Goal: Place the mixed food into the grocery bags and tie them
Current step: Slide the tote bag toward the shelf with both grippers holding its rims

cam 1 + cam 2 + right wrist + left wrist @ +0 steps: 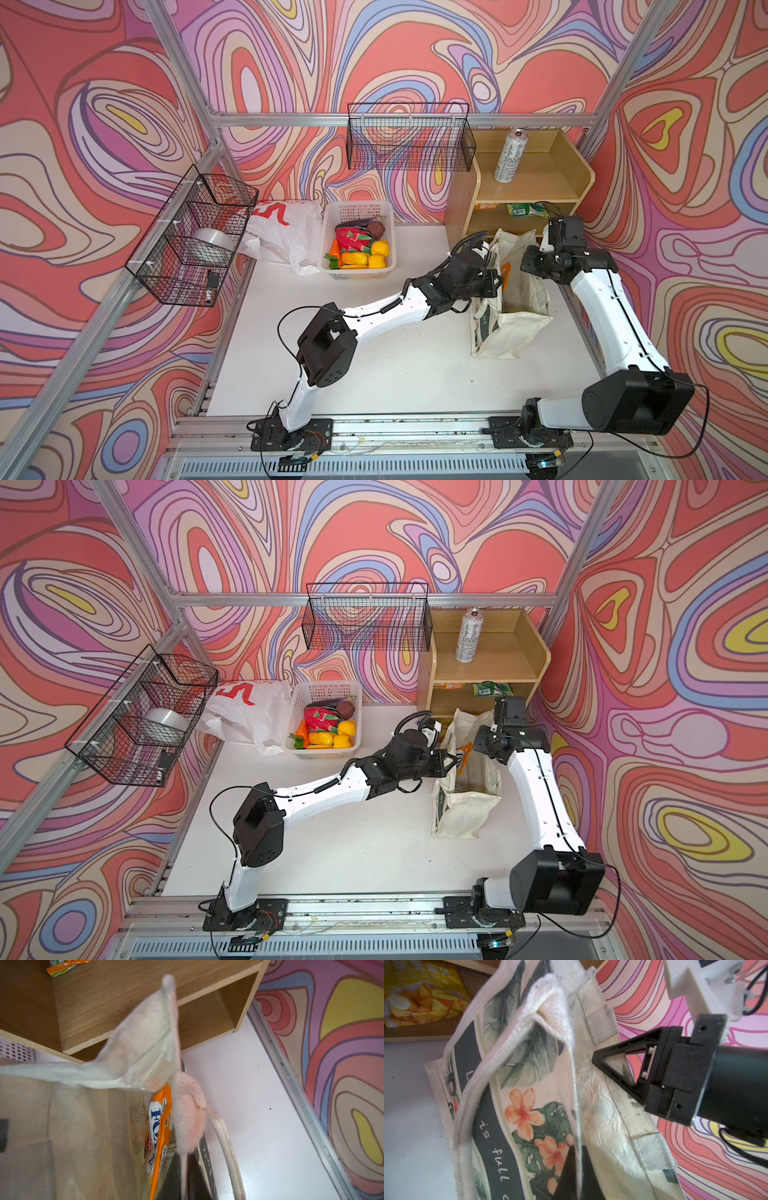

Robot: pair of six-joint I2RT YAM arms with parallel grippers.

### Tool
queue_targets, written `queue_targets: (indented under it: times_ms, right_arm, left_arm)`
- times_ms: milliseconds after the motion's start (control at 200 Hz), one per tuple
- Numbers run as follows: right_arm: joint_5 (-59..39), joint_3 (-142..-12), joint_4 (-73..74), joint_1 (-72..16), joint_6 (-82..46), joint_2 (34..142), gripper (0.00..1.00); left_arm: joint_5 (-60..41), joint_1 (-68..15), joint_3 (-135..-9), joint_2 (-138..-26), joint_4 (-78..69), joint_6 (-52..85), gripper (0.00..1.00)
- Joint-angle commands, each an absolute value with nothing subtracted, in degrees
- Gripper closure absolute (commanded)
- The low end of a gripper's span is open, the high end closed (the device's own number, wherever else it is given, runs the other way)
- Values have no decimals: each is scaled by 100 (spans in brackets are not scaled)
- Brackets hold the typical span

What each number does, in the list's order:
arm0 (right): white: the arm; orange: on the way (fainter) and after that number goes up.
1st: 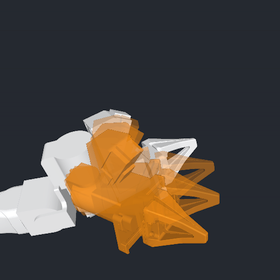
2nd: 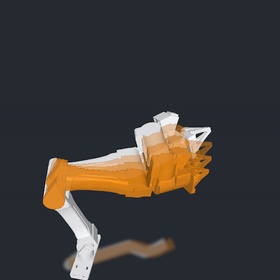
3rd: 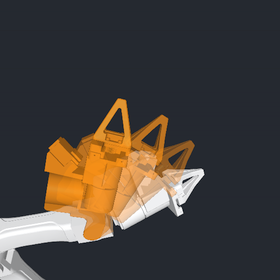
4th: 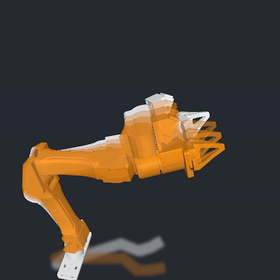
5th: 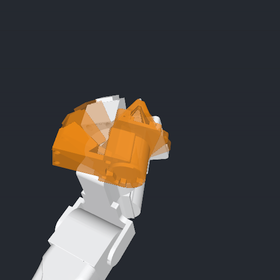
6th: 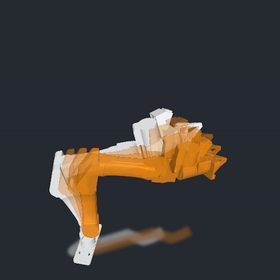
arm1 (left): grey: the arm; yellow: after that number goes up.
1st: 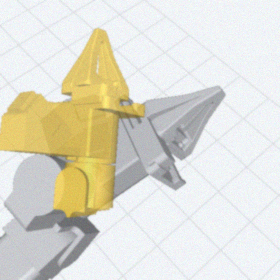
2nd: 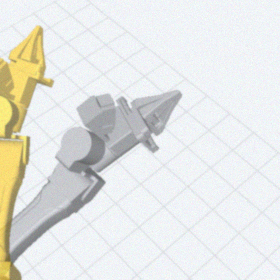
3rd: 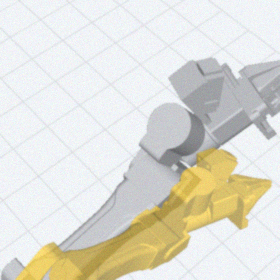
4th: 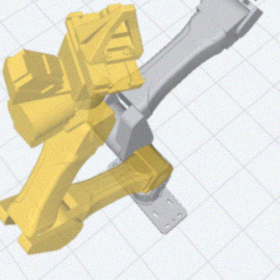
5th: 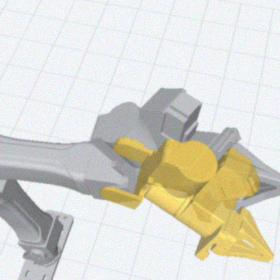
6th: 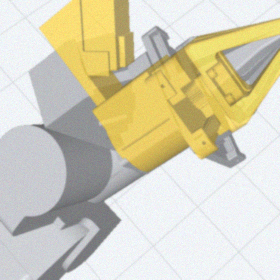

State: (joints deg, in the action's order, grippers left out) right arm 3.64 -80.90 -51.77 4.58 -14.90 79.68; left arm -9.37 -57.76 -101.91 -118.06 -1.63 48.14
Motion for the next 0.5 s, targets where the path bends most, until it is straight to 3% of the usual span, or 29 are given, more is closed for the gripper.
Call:
queue_targets:
  times_ms: [0,105,280,366,496]
  right_arm:
    - [389,-7973,-4956,483,-1460,7864,77]
    - [277,-7833,-4990,483,-1498,7688,65]
    - [246,-7528,-5026,483,-1564,7316,65]
    - [302,-7455,-5058,483,-1557,7231,71]
    - [415,-7350,-5015,483,-1545,7145,99]
  left_arm:
    - [-904,-5792,-10452,-11775,-367,4581,78]
    - [-1012,-5758,-10397,-11654,-270,4318,66]
    - [-1289,-5582,-10089,-11268,-197,4044,57]
    - [-1379,-5482,-10030,-11019,43,3791,56]
    - [-1419,-5325,-9936,-10586,615,3374,55]
